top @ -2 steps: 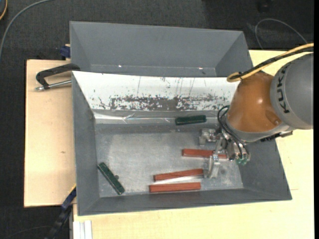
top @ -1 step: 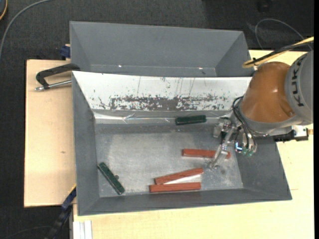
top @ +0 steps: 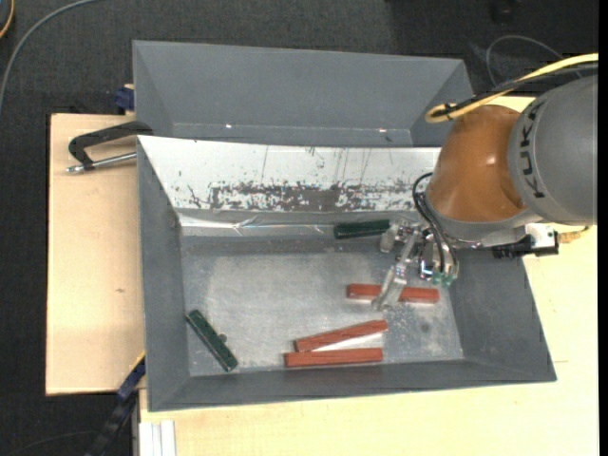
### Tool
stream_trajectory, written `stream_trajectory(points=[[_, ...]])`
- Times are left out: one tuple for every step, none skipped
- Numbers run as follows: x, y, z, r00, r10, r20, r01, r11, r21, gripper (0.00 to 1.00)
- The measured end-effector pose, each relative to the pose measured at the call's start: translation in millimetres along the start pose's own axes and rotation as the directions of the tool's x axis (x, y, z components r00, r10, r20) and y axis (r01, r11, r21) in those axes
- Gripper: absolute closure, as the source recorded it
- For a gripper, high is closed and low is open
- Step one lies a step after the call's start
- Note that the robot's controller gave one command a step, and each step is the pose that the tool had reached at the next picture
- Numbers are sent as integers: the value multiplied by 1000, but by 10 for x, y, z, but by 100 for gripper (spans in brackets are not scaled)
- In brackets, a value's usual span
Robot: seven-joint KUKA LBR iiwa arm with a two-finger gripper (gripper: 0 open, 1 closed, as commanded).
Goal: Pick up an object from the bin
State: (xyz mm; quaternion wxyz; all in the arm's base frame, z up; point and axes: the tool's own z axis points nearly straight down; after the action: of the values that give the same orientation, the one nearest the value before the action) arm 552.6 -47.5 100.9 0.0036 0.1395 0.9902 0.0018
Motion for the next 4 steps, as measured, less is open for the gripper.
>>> stream_trajectory(points=[[18, -40, 312, 989, 150, -8, -150, 989, 4, 0], [13, -35, 305, 989, 149, -6, -149, 989, 5, 0], [14, -34, 306, 989, 149, -6, -149, 989, 5, 100], [-21, -14, -771, 989, 147, 7, -147, 989, 0, 100]])
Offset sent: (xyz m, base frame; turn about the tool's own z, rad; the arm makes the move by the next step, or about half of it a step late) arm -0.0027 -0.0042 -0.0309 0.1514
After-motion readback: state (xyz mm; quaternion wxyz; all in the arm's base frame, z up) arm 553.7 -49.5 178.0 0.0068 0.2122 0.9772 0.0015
